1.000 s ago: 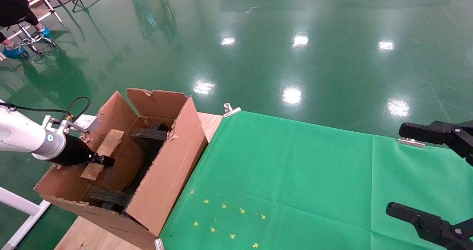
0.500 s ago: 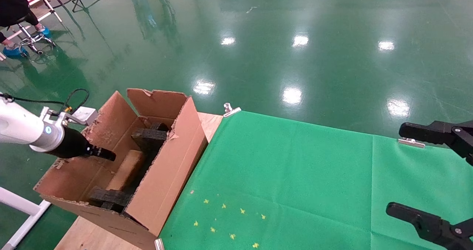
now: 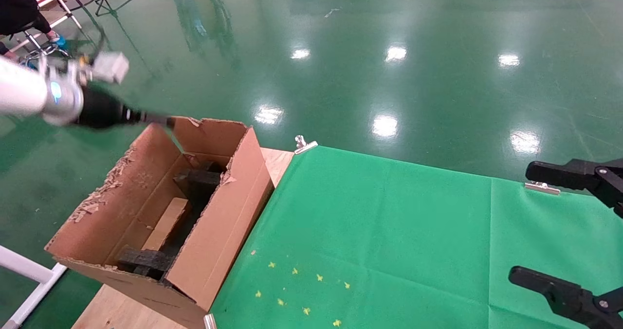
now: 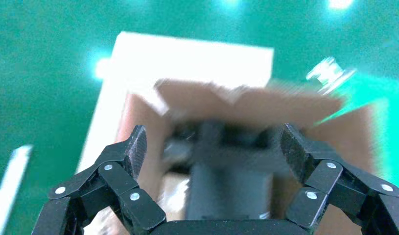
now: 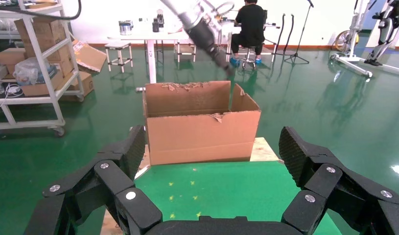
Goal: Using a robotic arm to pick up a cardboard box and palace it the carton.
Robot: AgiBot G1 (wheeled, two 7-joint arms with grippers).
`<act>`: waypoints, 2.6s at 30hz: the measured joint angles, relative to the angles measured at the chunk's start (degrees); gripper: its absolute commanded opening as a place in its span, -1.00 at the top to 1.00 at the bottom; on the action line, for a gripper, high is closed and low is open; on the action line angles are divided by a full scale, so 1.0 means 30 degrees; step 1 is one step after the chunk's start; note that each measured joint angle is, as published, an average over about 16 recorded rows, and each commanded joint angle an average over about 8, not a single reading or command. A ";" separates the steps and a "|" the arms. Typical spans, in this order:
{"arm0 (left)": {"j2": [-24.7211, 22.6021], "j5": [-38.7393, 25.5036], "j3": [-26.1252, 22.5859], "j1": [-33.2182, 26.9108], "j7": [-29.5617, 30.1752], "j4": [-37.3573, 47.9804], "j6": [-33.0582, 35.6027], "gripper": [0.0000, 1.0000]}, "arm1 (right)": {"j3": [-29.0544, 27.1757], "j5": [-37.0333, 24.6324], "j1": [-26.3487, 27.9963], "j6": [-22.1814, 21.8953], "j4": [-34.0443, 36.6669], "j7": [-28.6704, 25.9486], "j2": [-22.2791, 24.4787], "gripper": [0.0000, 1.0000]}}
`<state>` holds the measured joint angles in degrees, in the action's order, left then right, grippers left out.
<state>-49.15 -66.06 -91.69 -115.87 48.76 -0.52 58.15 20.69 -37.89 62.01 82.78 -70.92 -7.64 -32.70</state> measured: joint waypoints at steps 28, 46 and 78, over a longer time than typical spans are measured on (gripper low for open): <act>-0.0413 0.3875 0.4112 -0.0019 0.2197 -0.2460 0.3516 -1.00 | 0.0000 0.0007 -0.0004 -0.0009 0.0007 0.0003 0.0005 -1.00; 0.1202 0.5207 1.0776 0.5694 -0.2487 -0.9364 0.5309 -1.00 | 0.0001 0.0008 -0.0004 -0.0009 0.0008 0.0003 0.0006 -1.00; 0.4142 0.7604 2.2884 1.6093 -1.1020 -2.1926 0.8554 -1.00 | 0.0002 0.0009 -0.0003 -0.0010 0.0008 0.0004 0.0006 -1.00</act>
<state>-36.72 -43.25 -23.04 -67.59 15.70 -66.30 83.81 20.70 -37.86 62.00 82.75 -70.90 -7.62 -32.68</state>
